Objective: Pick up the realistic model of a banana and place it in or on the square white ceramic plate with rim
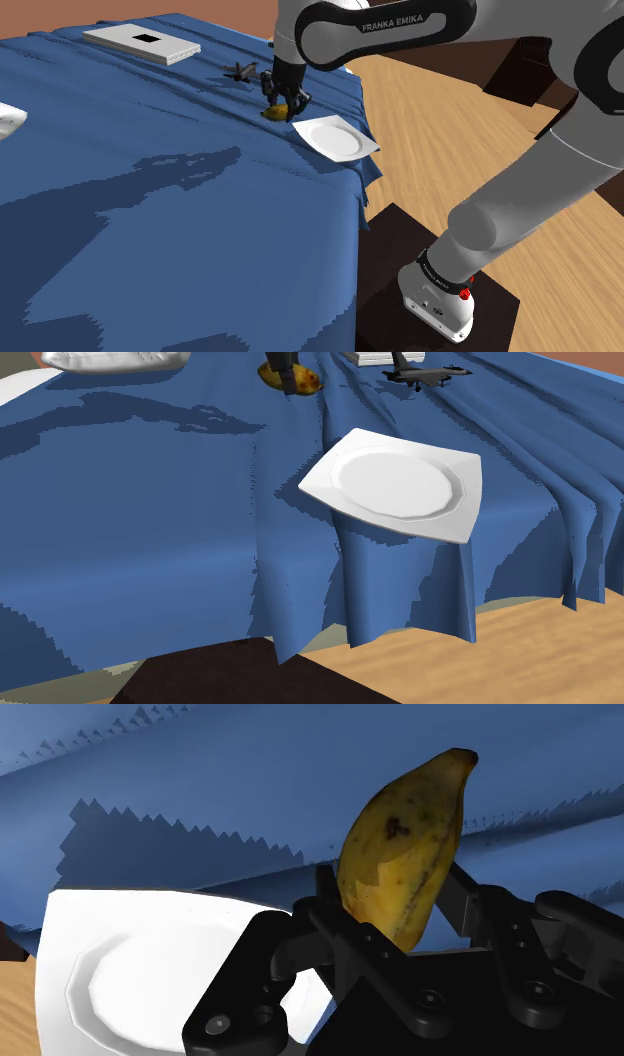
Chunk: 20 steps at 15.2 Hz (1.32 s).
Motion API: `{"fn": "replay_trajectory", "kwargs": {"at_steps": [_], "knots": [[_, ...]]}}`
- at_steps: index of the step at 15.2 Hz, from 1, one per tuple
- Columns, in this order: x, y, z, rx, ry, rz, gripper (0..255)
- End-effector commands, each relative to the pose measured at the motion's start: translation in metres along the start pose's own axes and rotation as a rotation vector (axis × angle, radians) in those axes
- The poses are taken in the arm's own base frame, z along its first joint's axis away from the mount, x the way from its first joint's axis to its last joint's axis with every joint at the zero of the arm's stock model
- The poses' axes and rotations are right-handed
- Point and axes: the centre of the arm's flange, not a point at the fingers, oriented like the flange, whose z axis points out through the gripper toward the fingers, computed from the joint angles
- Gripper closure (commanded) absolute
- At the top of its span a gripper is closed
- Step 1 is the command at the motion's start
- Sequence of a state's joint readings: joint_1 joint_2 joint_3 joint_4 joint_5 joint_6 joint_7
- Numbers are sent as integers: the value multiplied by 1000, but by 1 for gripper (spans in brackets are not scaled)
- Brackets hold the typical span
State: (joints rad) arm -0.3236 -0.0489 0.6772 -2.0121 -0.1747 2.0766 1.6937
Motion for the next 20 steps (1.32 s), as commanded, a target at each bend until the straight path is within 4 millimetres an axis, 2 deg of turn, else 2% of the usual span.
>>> {"fn": "replay_trajectory", "kwargs": {"at_steps": [1, 16, 20], "knots": [[23, 15, 2, 1, -1, -1, 255], [184, 128, 20, 1, -1, -1, 255], [180, 131, 40, 1, -1, -1, 255]]}}
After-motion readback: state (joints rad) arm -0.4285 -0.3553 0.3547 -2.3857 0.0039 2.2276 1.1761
